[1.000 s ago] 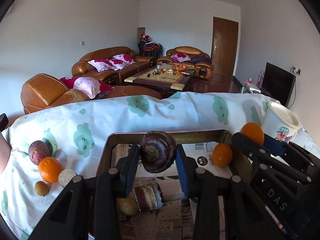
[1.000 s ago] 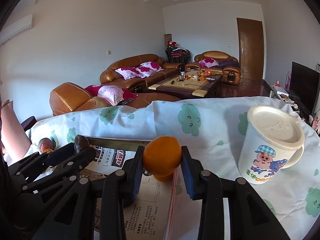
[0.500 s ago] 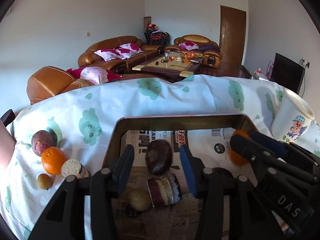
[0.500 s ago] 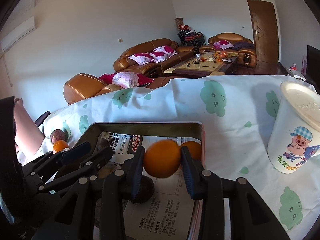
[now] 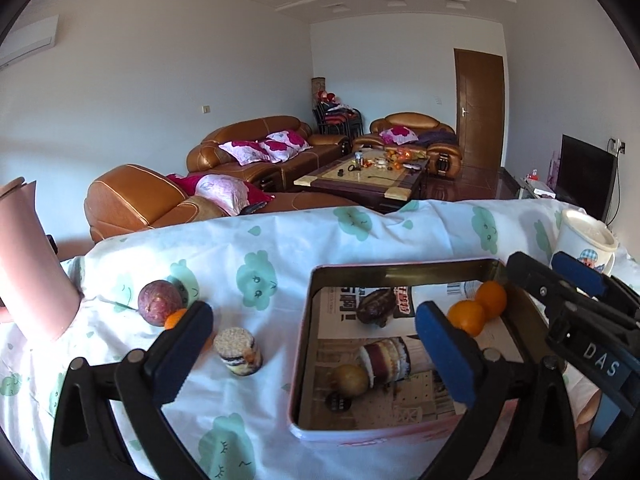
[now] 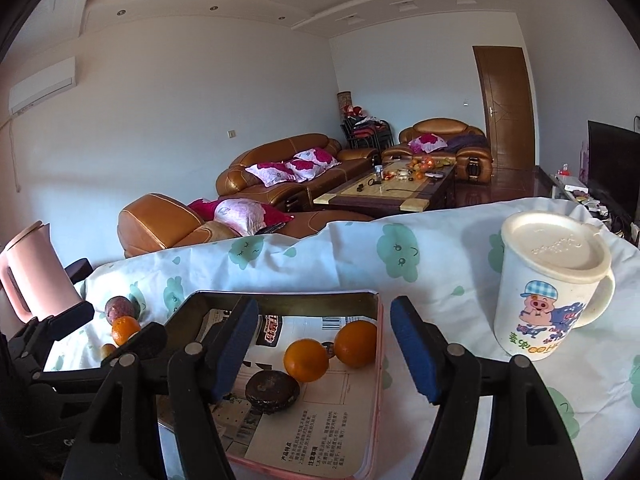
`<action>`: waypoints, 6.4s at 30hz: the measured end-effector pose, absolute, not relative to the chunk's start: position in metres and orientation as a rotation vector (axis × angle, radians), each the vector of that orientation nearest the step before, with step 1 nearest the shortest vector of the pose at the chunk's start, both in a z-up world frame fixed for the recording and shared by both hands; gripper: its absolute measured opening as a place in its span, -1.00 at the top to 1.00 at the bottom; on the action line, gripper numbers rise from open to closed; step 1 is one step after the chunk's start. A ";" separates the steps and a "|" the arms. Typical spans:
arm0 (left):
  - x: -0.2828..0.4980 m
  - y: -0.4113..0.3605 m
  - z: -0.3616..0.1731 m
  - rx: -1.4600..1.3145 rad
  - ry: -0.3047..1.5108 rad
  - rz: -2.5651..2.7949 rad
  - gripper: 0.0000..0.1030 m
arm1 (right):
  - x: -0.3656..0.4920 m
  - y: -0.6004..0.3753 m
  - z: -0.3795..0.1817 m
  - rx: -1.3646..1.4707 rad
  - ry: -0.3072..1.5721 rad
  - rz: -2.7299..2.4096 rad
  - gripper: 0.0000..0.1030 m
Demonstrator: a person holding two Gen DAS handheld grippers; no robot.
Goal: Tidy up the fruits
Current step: 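Open both tools to drop the orange and brown fruit into the pink tin, then move both open tools back over the remaining fruits on the cloth, then grasp a round snack cake with right tool while left grasps a small yellow fruit, then carry snack cake into pink tin with right tool while left carries yellow fruit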
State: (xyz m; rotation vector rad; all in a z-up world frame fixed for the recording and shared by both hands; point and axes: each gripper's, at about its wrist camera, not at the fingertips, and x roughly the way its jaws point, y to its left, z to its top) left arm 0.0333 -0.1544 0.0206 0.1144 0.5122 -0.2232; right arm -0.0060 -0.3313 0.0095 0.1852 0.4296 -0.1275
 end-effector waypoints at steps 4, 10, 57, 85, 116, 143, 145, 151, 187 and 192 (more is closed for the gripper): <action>0.030 -0.135 0.017 0.099 0.520 -0.220 -1.00 | -0.010 -0.321 0.011 0.140 0.421 -0.149 -0.36; 0.032 -0.101 0.010 0.078 0.543 -0.189 -1.00 | -0.012 -0.291 0.010 0.041 0.432 -0.143 -0.36; 0.081 0.060 -0.020 0.036 0.716 0.099 -1.00 | 0.129 -0.107 -0.034 -0.386 1.011 0.226 0.27; 0.102 -0.041 -0.038 0.161 0.854 -0.197 -0.17 | 0.031 -0.161 0.007 0.036 0.535 0.059 0.27; 0.035 0.001 -0.007 0.001 0.615 0.007 0.42 | 0.006 -0.135 -0.001 -0.048 0.521 0.137 0.27; -0.006 -0.095 -0.005 0.096 0.604 -0.148 0.42 | -0.042 -0.244 0.001 0.001 0.529 -0.010 0.27; -0.008 -0.105 -0.004 0.100 0.597 -0.165 0.42 | -0.044 -0.252 0.003 -0.007 0.515 -0.039 0.27; -0.010 -0.144 -0.002 0.121 0.577 -0.244 0.42 | -0.045 -0.283 0.008 0.024 0.493 -0.109 0.27; 0.079 -0.204 -0.015 0.112 0.687 -0.267 0.42 | 0.039 -0.326 -0.005 0.176 0.611 -0.176 0.27; 0.080 -0.206 -0.019 0.116 0.706 -0.265 0.43 | 0.043 -0.332 -0.013 0.218 0.645 -0.148 0.26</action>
